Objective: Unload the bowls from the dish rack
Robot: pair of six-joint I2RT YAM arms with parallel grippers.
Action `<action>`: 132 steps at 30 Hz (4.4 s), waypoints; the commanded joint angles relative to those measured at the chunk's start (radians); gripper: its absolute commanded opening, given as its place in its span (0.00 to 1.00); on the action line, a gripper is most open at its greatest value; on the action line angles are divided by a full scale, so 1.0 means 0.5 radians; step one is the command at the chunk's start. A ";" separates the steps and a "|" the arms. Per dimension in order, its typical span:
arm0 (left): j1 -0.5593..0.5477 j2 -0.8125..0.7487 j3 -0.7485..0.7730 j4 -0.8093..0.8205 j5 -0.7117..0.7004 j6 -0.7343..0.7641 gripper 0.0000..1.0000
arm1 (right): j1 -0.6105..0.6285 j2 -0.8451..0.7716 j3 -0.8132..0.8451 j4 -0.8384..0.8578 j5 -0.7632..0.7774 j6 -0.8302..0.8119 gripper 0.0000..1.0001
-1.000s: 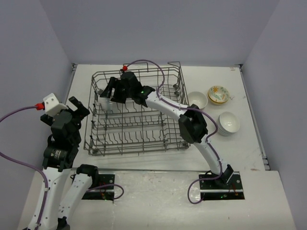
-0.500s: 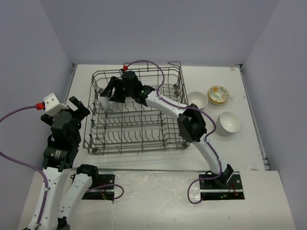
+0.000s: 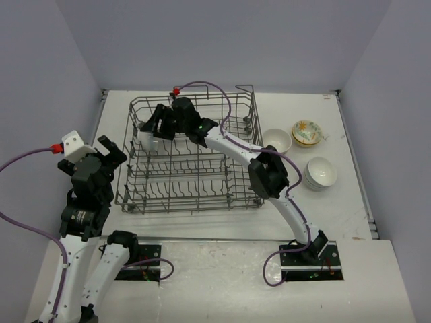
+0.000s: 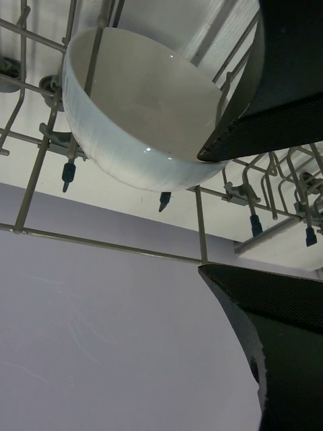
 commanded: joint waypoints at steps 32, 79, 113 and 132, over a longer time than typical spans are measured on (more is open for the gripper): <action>-0.039 0.015 0.013 0.071 0.020 0.067 1.00 | -0.026 0.103 0.013 -0.052 0.346 -0.298 0.58; -0.410 1.444 0.874 -0.527 -0.242 0.223 1.00 | -0.066 -2.102 -1.145 -0.473 0.998 -1.117 0.99; -0.628 3.105 1.875 -1.150 -1.216 0.159 0.93 | -0.311 -3.281 -2.591 -0.273 1.094 -1.267 0.99; -0.545 3.206 1.850 -1.166 -1.235 0.003 0.64 | -0.318 -3.345 -2.686 -0.206 1.018 -1.310 0.99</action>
